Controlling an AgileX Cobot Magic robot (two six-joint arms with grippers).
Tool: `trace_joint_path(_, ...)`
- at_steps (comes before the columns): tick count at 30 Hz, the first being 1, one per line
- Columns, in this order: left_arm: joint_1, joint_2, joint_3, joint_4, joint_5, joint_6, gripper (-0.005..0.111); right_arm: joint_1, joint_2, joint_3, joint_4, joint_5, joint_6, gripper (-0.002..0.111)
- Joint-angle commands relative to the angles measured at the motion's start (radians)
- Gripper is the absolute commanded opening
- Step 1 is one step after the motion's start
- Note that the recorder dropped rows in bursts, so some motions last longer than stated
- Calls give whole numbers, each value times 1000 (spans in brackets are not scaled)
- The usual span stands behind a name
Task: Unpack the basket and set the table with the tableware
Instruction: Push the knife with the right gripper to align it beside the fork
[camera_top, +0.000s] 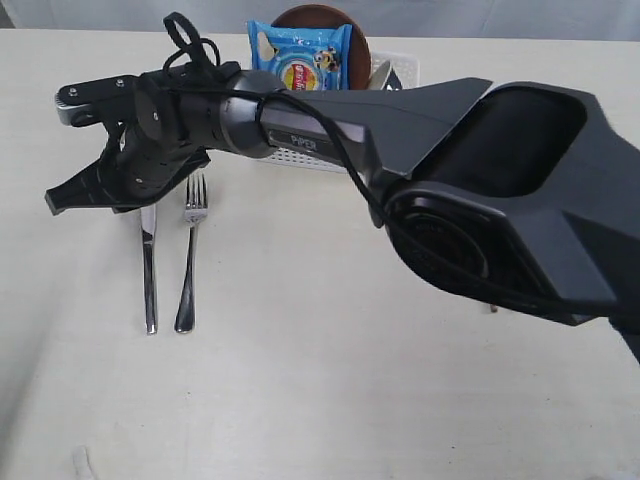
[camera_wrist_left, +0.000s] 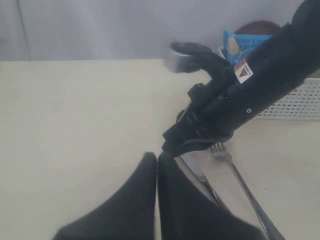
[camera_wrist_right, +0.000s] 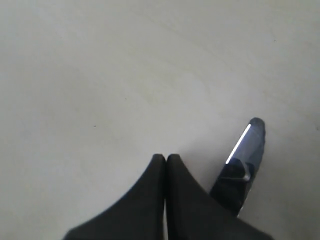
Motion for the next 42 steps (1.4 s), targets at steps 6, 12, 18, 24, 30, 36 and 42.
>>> trace_joint_path(6, -8, -3, 3, 1, -2, -2, 0, -1, 35, -27, -79, 40, 1, -1)
trace_joint_path(12, -8, -3, 3, 1, -2, -2, 0, -1, 35, -35, -201, 87, 73, -1)
trace_joint_path(18, -8, -3, 3, 1, -2, -2, 0, -1, 35, -35, -218, 100, 102, -1)
trace_joint_path(24, -8, -3, 3, 1, -2, -2, 0, -1, 34, -35, -244, 100, 153, -1)
trace_joint_path(30, -8, -3, 3, 1, -2, 0, 0, -1, 34, -35, -283, 102, 196, -1)
trace_joint_path(36, -8, -3, 3, 1, -2, 0, 0, -1, 34, -35, -304, 113, 255, -1)
trace_joint_path(42, -8, -3, 3, 1, -2, 0, 0, -1, 34, -35, -365, 136, 297, -1)
